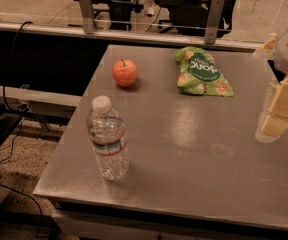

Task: Pick water bottle

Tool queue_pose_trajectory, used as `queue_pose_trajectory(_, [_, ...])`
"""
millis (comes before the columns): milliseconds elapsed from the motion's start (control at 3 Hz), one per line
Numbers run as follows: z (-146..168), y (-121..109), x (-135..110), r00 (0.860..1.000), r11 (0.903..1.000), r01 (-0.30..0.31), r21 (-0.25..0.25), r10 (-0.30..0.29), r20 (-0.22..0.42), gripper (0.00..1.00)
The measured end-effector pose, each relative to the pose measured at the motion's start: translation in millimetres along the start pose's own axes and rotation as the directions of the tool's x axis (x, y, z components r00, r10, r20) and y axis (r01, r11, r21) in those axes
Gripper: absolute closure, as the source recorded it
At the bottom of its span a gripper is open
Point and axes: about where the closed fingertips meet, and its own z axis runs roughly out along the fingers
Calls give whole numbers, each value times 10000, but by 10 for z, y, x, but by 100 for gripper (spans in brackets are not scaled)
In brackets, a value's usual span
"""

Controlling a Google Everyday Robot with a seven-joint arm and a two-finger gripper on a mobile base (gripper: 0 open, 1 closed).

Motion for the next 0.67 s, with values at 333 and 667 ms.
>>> queue_pose_trajectory(333, [12, 1, -36, 9999, 10000, 67, -17, -67, 91, 0])
queue_pose_trajectory(667, [102, 12, -304, 9955, 9982, 574, -147, -561, 766, 0])
